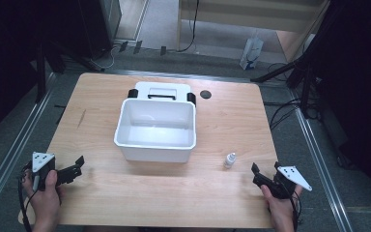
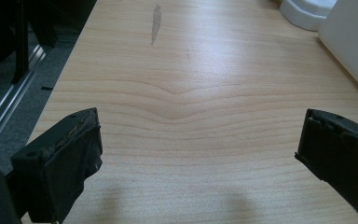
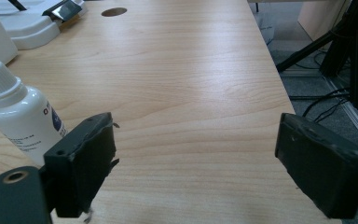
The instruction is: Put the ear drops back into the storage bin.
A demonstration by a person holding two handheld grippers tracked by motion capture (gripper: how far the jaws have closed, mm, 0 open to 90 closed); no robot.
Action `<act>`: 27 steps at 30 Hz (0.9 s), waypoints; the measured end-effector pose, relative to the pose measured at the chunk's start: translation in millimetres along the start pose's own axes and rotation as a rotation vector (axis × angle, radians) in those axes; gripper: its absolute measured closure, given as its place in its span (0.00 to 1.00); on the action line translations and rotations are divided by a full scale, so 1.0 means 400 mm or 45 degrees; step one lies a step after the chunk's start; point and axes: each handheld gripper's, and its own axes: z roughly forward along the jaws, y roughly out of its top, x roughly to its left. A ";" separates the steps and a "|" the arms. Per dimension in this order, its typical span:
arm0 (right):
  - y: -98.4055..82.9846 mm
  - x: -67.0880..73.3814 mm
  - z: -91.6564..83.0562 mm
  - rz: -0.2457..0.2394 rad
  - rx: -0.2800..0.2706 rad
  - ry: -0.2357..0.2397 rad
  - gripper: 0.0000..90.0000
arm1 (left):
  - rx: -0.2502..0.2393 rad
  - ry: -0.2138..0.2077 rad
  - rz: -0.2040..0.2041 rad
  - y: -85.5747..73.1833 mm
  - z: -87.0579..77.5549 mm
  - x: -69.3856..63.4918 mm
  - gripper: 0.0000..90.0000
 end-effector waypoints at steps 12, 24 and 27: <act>0.008 0.008 0.005 -0.066 0.068 0.036 0.20 | 0.004 -0.003 0.007 0.000 -0.002 -0.001 0.01; 0.074 0.027 0.005 -0.237 0.265 0.082 0.21 | 0.004 -0.015 -0.006 0.000 -0.002 0.004 0.01; 0.099 0.036 0.009 -0.300 0.345 0.120 0.19 | 0.006 -0.016 -0.011 0.000 -0.002 0.004 0.01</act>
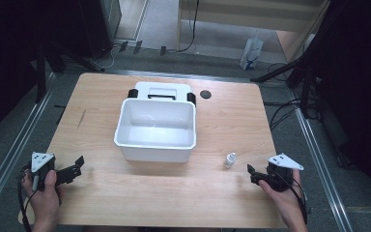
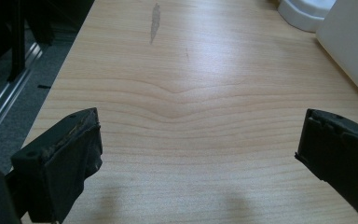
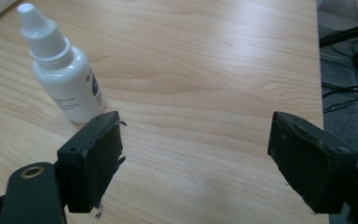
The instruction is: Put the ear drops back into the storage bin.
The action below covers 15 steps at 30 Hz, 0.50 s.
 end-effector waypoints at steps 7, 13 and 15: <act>0.067 0.015 0.002 -0.152 0.175 0.031 0.17 | -0.002 -0.004 -0.005 0.000 0.000 0.000 0.01; 0.126 0.034 0.009 -0.298 0.326 0.058 0.16 | -0.001 -0.007 -0.008 0.000 0.000 0.001 0.01; 0.144 0.039 0.015 -0.337 0.376 0.066 0.16 | -0.002 -0.006 -0.009 0.000 0.000 0.001 0.01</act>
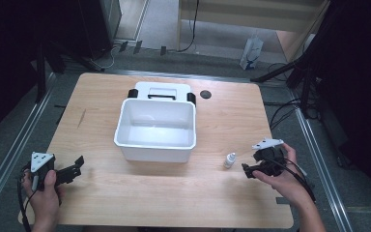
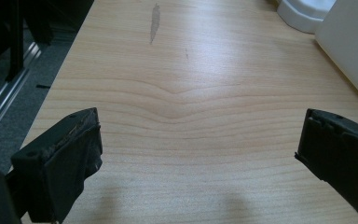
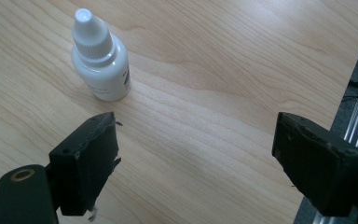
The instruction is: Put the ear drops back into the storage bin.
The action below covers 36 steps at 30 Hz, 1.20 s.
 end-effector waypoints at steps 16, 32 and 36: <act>0.128 0.007 0.002 -0.173 0.284 0.056 0.18 | -0.002 -0.004 -0.008 0.000 0.001 0.002 0.01; 0.208 0.030 0.005 -0.229 0.439 0.156 0.42 | -0.003 -0.007 -0.012 0.000 0.001 0.002 0.01; 0.216 0.035 0.012 -0.227 0.461 0.189 0.50 | -0.003 -0.009 -0.013 0.000 0.001 0.003 0.01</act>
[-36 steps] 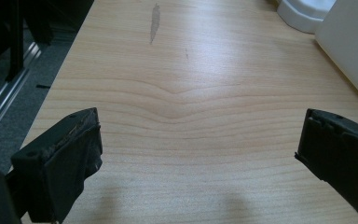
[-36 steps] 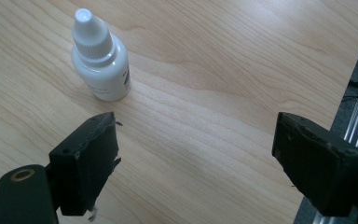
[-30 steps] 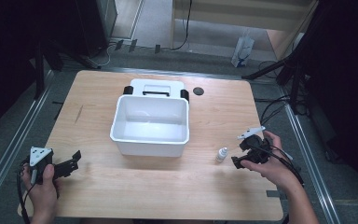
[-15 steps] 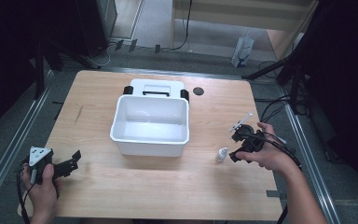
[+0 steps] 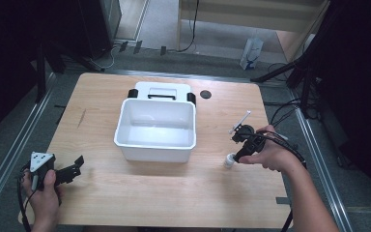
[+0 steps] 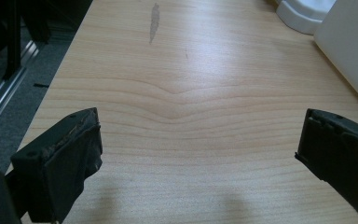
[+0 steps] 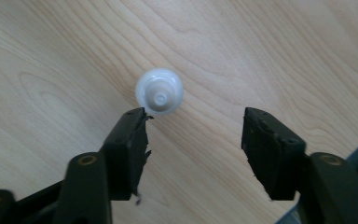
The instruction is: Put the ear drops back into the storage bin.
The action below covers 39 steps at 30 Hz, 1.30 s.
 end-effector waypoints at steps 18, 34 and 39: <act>0.032 0.013 0.034 0.002 0.031 0.130 0.76 | 0.007 -0.006 0.006 0.000 0.000 0.000 0.01; 0.035 0.023 0.043 -0.035 -0.001 0.139 0.80 | 0.011 -0.008 0.007 0.001 0.001 0.000 0.01; 0.052 0.030 0.006 -0.019 -0.006 0.158 0.80 | 0.010 -0.006 0.003 0.001 0.002 0.001 0.01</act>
